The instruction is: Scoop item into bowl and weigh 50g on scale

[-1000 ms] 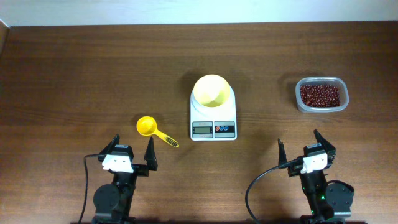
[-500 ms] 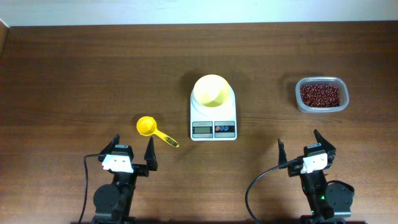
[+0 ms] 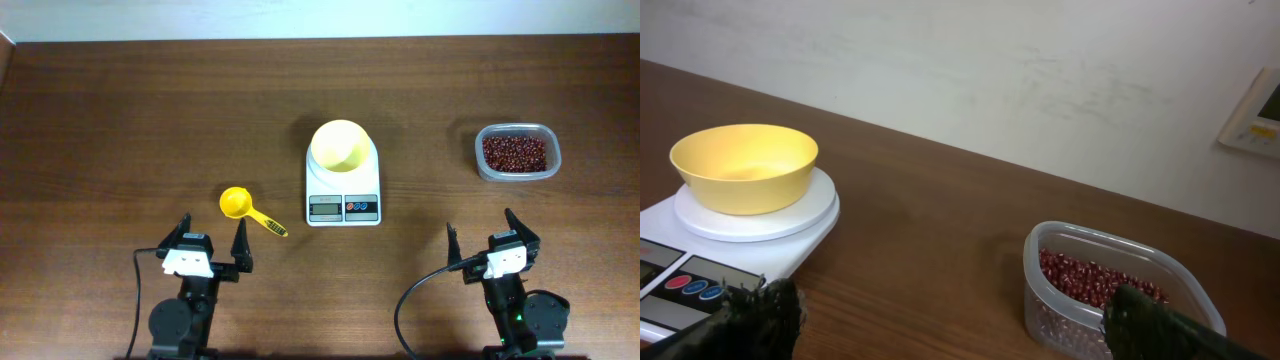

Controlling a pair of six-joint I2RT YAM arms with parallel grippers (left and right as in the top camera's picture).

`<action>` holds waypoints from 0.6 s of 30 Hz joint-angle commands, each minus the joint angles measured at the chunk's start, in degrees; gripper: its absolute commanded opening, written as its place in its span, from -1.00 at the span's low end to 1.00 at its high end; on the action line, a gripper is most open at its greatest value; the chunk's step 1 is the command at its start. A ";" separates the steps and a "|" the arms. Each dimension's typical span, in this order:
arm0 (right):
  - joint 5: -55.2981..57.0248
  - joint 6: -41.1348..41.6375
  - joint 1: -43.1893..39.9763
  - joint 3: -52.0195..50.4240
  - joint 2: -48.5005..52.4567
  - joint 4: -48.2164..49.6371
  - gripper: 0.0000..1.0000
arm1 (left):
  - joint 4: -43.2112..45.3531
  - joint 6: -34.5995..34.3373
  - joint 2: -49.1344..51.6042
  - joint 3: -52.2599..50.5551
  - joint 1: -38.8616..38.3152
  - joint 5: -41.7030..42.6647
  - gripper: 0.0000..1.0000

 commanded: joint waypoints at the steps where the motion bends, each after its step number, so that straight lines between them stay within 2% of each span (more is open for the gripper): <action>1: 0.31 0.63 -0.37 -0.37 -0.37 -0.26 0.97 | 1.33 0.72 -0.55 -0.44 -0.22 -0.79 0.97; 10: 0.31 0.63 -0.37 -0.37 -0.37 -0.26 0.97 | 16.85 0.74 -0.55 -0.44 -0.22 -5.81 0.97; 18: 0.31 0.63 -0.37 -0.37 -0.37 -0.26 0.97 | 19.10 0.74 0.35 1.53 -0.22 -9.73 0.97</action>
